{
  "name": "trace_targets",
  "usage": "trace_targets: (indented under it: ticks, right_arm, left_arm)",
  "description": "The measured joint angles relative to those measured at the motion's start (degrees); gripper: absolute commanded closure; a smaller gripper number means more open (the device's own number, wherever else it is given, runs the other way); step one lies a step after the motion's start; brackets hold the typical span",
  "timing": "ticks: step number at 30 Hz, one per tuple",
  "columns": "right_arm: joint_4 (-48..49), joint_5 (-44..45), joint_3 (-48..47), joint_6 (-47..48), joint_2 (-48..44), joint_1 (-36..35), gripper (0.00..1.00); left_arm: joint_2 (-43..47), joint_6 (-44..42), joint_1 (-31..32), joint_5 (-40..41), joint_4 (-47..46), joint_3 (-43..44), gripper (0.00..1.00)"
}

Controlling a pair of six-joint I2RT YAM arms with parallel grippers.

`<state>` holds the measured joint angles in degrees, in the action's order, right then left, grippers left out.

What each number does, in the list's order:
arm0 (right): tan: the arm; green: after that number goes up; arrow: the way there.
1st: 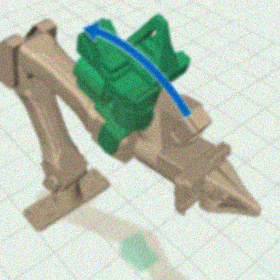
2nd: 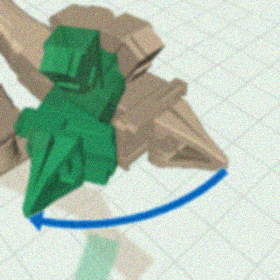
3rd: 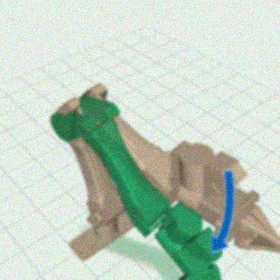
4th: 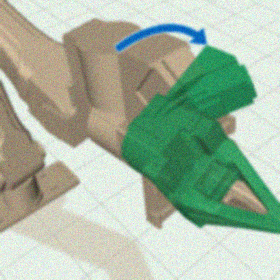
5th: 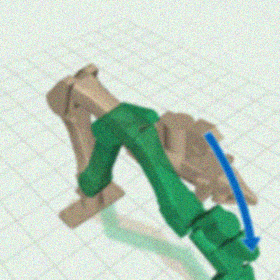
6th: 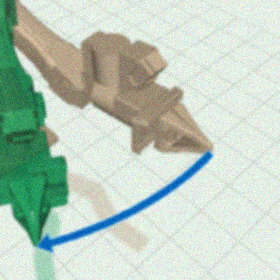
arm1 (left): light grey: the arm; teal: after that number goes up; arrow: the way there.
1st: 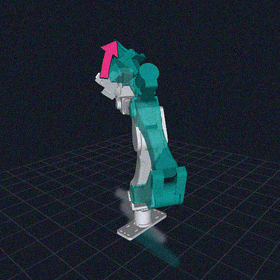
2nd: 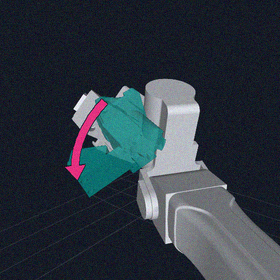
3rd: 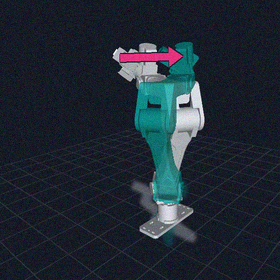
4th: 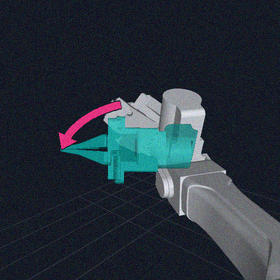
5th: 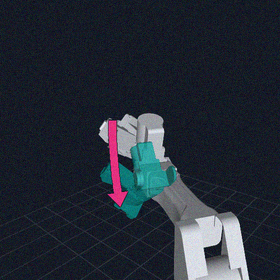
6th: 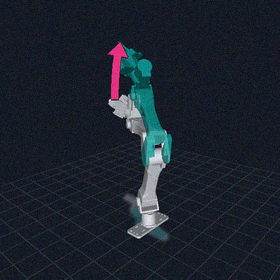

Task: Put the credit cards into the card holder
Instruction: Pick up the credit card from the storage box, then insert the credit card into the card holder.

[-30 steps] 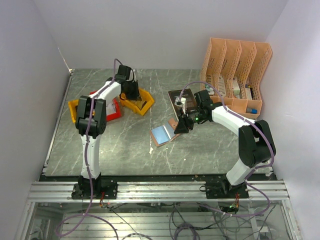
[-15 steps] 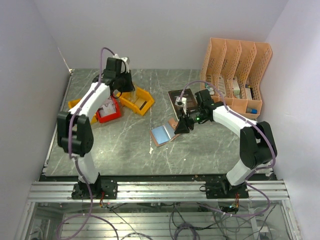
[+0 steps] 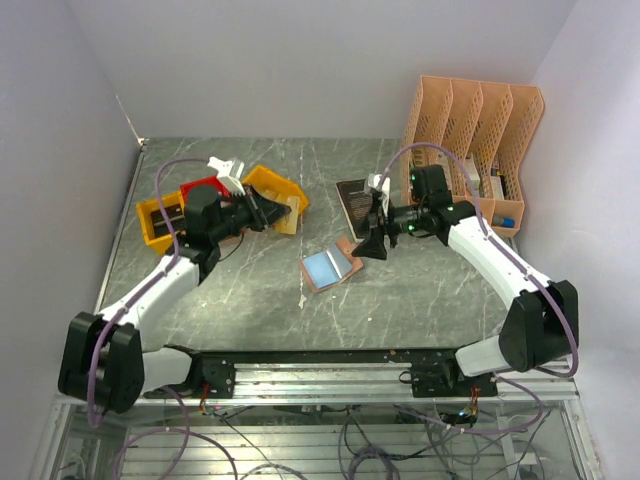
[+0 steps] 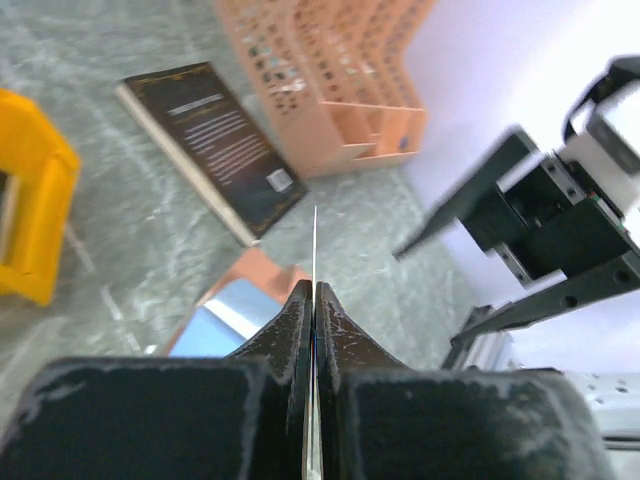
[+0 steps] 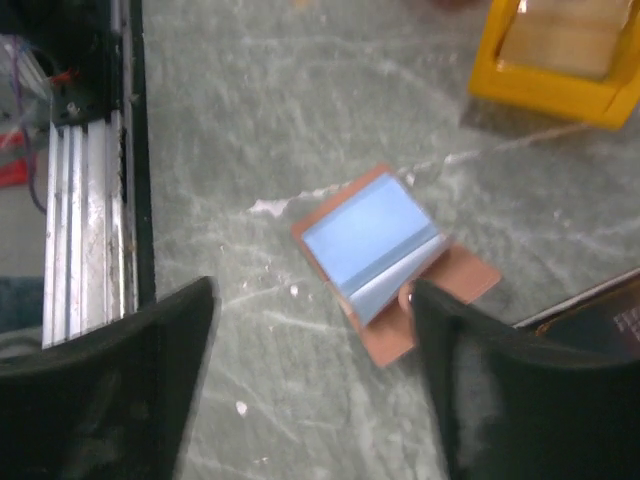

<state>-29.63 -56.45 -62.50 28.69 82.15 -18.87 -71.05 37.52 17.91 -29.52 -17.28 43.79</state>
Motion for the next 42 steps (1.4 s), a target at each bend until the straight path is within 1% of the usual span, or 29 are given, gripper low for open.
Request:
trace_targets:
  ticks: [1, 3, 6, 9, 12, 15, 17, 19, 24, 29, 32, 37, 42]
  right_arm:
    - [0.2, -0.3, -1.0, -0.5, -0.3, 0.0, 0.01]
    - [1.3, -2.6, -5.0, -2.0, 0.6, 0.1, 0.00]
    - [3.4, -9.6, -12.2, -5.7, 4.7, 0.1, 0.00]
    - [3.2, -15.1, -16.3, -7.1, 8.4, 0.0, 0.00]
    - [8.5, -17.4, -13.9, -14.4, 8.6, 0.0, 0.00]
    - [20.4, -18.5, -6.3, -27.1, 5.4, 0.0, 0.00]
    - [25.5, -19.3, -3.9, -32.8, 4.4, 0.0, 0.00]
    - [29.6, -20.1, -3.3, -37.9, 4.4, 0.0, 0.00]
    - [37.8, -21.0, -2.4, -44.9, 4.4, 0.1, 0.00]
    - [46.6, -21.8, 2.4, -52.5, 4.4, 0.2, 0.01]
    - [50.7, -22.4, 4.5, -56.4, 4.4, 0.5, 0.05]
    - [51.7, -22.4, 4.5, -57.4, 4.2, 0.6, 0.12]
    - [53.9, -21.7, 4.5, -61.6, 3.7, 1.4, 0.22]
  left_arm:
    - [1.2, 1.4, 0.3, -0.6, -3.3, -2.0, 0.93]
    - [3.3, 3.7, 1.2, -1.5, -9.7, -5.5, 0.93]
    - [6.7, 6.7, 3.3, -1.8, -19.5, -10.7, 0.93]
    - [8.9, 9.3, 4.9, -1.7, -28.1, -14.9, 0.93]
    - [9.6, 12.3, 6.4, -1.4, -37.0, -18.8, 0.93]
    - [9.1, 14.6, 8.3, -0.7, -44.6, -21.7, 0.93]
    - [8.7, 15.4, 9.5, 0.0, -48.0, -22.5, 0.93]
    - [8.0, 15.7, 10.5, 0.7, -50.4, -22.6, 0.93]
    - [5.8, 15.9, 12.8, 2.8, -54.1, -22.6, 0.93]
    - [3.5, 15.8, 14.9, 4.0, -56.1, -22.6, 0.93]
    - [1.7, 15.8, 16.1, 4.7, -56.8, -22.6, 0.93]
    - [0.4, 15.4, 18.0, 6.1, -57.4, -22.5, 0.93]
    - [0.3, 14.1, 20.2, 7.2, -57.4, -21.6, 0.93]
